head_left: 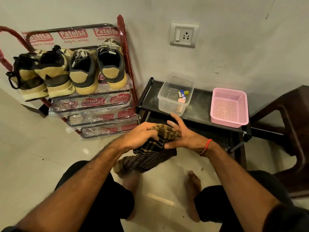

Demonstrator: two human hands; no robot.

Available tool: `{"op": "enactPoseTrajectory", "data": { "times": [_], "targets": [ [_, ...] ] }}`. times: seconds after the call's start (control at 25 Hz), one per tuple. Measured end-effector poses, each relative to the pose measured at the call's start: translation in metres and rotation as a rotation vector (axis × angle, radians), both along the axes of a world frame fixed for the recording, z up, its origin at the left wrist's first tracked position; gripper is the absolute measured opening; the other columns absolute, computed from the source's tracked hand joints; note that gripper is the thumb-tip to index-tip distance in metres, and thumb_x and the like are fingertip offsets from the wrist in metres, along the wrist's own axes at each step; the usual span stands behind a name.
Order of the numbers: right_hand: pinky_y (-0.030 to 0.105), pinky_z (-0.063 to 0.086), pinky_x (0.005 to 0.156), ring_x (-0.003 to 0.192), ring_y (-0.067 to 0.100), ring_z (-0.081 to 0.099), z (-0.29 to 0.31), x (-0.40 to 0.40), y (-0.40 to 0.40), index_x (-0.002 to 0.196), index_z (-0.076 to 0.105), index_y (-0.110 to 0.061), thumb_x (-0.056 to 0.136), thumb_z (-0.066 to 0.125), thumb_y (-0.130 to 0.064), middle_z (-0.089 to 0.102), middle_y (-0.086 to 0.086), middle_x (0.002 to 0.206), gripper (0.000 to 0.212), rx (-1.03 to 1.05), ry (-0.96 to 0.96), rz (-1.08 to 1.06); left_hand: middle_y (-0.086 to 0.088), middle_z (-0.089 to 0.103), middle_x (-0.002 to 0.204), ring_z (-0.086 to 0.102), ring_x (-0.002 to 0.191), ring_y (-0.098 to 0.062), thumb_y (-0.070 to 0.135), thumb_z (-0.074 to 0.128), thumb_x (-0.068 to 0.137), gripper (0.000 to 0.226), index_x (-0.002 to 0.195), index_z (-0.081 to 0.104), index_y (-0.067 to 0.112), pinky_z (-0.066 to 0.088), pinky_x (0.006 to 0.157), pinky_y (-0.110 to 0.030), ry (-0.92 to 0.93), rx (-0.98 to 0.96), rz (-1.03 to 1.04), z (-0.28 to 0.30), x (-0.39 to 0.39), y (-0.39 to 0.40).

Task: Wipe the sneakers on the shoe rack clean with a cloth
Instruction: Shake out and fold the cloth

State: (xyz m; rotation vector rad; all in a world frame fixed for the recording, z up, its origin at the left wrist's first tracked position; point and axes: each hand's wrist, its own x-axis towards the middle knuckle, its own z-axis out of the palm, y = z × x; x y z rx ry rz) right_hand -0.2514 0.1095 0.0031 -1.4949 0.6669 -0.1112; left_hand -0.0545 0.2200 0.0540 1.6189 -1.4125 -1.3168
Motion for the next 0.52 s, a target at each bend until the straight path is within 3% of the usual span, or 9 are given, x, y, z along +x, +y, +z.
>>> {"op": "enactPoseTrajectory", "data": {
  "times": [0.04, 0.12, 0.2, 0.28, 0.36, 0.44, 0.52],
  "targets": [
    [0.048, 0.034, 0.119, 0.145, 0.02, 0.038, 0.002, 0.002, 0.004, 0.157, 0.009, -0.039, 0.063, 0.092, -0.022, 0.032, 0.002, 0.161, 0.127, 0.076, -0.045, 0.017, -0.006, 0.077, 0.111, 0.07, 0.107, -0.023, 0.017, 0.056, 0.078, 0.038, 0.111, 0.075, 0.014, 0.05, 0.1, -0.039, 0.069, -0.003, 0.006, 0.005, 0.0, 0.0],
    [0.045, 0.036, 0.117, 0.138, 0.022, 0.049, 0.002, 0.005, 0.011, 0.154, 0.028, -0.027, 0.074, 0.083, -0.013, 0.049, 0.004, 0.15, 0.099, 0.175, -0.138, 0.099, -0.01, 0.076, 0.114, 0.071, 0.106, -0.025, 0.011, 0.055, 0.077, 0.038, 0.108, 0.076, 0.014, 0.051, 0.1, -0.039, 0.272, -0.01, 0.1, 0.016, 0.001, 0.001],
    [0.046, 0.041, 0.113, 0.132, 0.027, 0.055, 0.004, 0.007, 0.016, 0.141, 0.051, -0.022, 0.072, 0.088, -0.027, 0.059, 0.006, 0.141, 0.079, 0.263, -0.155, 0.168, -0.017, 0.072, 0.12, 0.07, 0.104, -0.03, 0.008, 0.056, 0.076, 0.04, 0.112, 0.074, 0.007, 0.055, 0.095, -0.04, 0.525, 0.017, 0.269, 0.027, 0.003, 0.002],
    [0.048, 0.041, 0.113, 0.129, 0.029, 0.057, 0.004, 0.009, 0.018, 0.131, 0.061, -0.02, 0.065, 0.092, -0.035, 0.063, 0.008, 0.136, 0.074, 0.315, -0.114, 0.138, -0.022, 0.068, 0.125, 0.07, 0.1, -0.03, 0.011, 0.056, 0.083, 0.043, 0.123, 0.066, 0.0, 0.057, 0.09, -0.039, 0.697, 0.101, 0.417, 0.03, 0.009, 0.001],
    [0.049, 0.042, 0.112, 0.126, 0.032, 0.059, 0.005, 0.009, 0.017, 0.128, 0.064, -0.014, 0.066, 0.091, -0.03, 0.064, 0.013, 0.134, 0.069, 0.399, -0.149, 0.019, -0.018, 0.071, 0.117, 0.07, 0.094, -0.028, 0.018, 0.05, 0.093, 0.038, 0.123, 0.065, 0.0, 0.056, 0.089, -0.039, 0.718, 0.202, 0.481, 0.035, 0.016, 0.002],
    [0.046, 0.049, 0.104, 0.12, 0.033, 0.062, 0.011, 0.007, 0.016, 0.124, 0.067, -0.01, 0.07, 0.088, -0.024, 0.066, 0.016, 0.128, 0.059, 0.568, -0.302, -0.108, -0.014, 0.073, 0.109, 0.07, 0.093, -0.027, 0.031, 0.05, 0.097, 0.038, 0.116, 0.068, 0.005, 0.054, 0.09, -0.04, 0.809, 0.232, 0.534, 0.033, 0.027, 0.002],
    [0.045, 0.052, 0.1, 0.115, 0.032, 0.064, 0.023, 0.008, 0.018, 0.125, 0.066, -0.007, 0.082, 0.076, -0.024, 0.067, 0.016, 0.124, 0.047, 0.728, -0.479, -0.195, -0.017, 0.07, 0.123, 0.067, 0.11, -0.032, 0.061, 0.045, 0.097, 0.065, 0.126, 0.067, 0.007, 0.049, 0.102, -0.048, 1.061, 0.194, 0.612, 0.015, 0.033, 0.002]
  ]
}}
